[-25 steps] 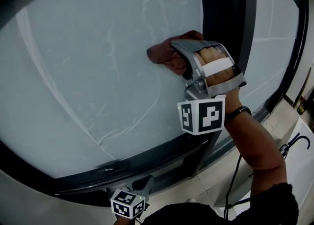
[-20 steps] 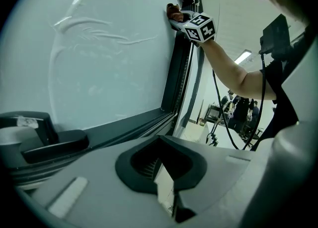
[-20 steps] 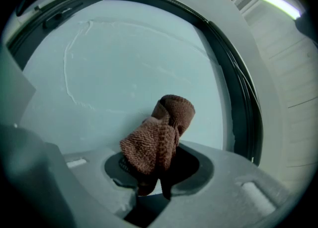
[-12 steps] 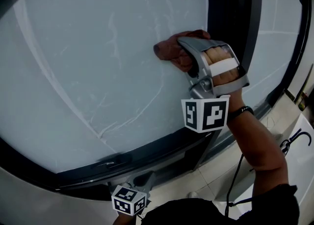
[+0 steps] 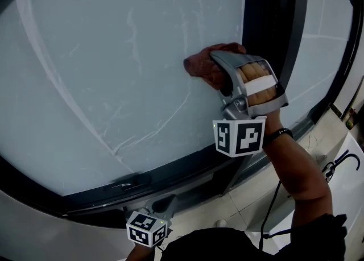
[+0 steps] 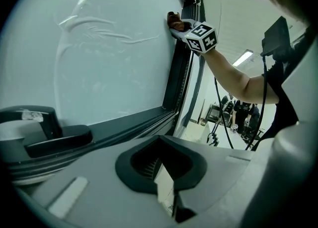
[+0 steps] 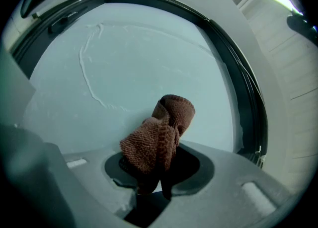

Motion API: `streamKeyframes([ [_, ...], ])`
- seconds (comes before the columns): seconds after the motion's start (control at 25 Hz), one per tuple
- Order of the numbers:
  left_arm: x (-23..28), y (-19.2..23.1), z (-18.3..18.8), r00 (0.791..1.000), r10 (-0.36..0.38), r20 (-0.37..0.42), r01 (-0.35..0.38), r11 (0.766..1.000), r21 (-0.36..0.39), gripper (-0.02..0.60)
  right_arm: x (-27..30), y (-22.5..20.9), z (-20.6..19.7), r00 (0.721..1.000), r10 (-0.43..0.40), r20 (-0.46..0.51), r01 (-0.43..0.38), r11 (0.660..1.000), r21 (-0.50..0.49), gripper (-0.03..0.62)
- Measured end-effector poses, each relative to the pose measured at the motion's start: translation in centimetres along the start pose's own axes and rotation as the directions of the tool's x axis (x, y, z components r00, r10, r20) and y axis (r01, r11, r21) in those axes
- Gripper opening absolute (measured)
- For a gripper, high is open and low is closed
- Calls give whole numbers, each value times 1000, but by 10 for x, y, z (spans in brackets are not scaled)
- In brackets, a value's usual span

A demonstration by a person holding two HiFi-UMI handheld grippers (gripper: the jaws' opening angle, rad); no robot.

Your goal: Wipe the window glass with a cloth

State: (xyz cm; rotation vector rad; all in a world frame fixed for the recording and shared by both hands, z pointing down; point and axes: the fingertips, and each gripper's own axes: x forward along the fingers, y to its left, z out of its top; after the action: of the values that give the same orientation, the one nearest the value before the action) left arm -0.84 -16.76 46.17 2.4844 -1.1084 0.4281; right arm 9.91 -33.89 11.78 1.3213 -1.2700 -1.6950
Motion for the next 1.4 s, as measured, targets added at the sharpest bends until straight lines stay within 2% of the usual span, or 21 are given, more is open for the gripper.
streamKeyframes([
  [0.96,6,0,1,1000,5,-12,-5,1000,2,17,-26,73,-9,992,127,-8,-127,991,44,106],
  [1.4,11,-1,-3,1000,-3,-27,3,1000,-3,17,-45,127,-8,979,203,-5,-202,977,71,106],
])
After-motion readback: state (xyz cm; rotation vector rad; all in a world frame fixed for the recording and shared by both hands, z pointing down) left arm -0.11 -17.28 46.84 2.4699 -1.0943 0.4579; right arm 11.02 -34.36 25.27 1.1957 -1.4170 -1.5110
